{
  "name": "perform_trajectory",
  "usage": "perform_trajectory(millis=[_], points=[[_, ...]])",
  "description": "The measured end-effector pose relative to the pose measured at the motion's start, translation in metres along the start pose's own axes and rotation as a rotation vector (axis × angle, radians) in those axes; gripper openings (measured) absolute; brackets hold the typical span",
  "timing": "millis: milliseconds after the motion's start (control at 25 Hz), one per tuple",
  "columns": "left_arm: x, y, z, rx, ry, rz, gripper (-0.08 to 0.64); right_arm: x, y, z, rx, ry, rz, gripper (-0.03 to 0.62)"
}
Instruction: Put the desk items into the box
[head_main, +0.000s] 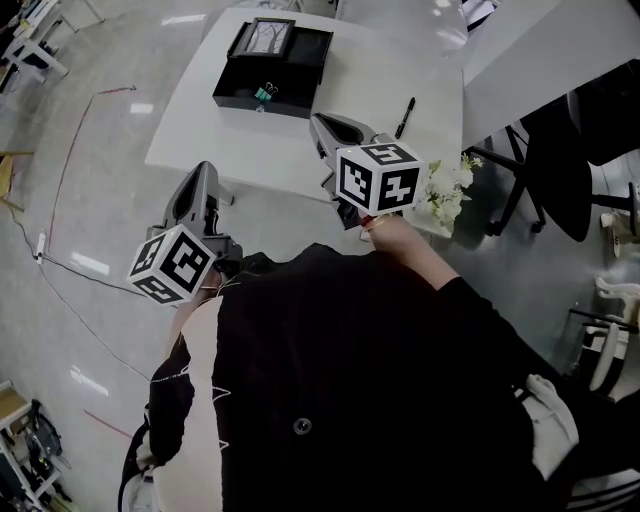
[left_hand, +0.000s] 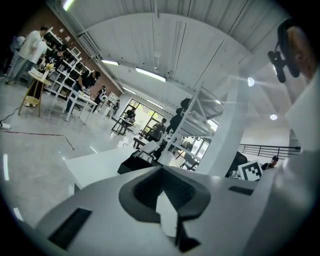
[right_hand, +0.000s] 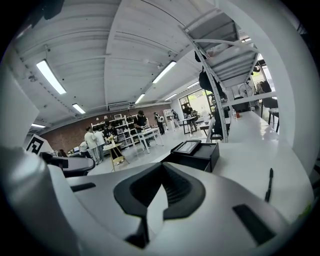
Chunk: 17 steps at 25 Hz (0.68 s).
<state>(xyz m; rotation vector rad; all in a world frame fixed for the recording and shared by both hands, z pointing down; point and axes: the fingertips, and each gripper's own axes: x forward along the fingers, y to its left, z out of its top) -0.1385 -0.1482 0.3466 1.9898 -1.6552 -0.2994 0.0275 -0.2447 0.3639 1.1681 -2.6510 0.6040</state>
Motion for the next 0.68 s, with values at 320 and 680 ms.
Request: perform_trajectory(millis=[320, 680], points=[[-0.0022, 0.0006, 0.0012, 0.008, 0.007, 0.000, 0.011, -0.0010, 0.0020, -0.0026, 0.005, 0.002, -0.004, 0.005], [0.0025, 0.0070, 0.0006, 0.006, 0.022, -0.010, 0.011, 0.0041, 0.0006, -0.0079, 0.005, 0.014, -0.020, 0.005]])
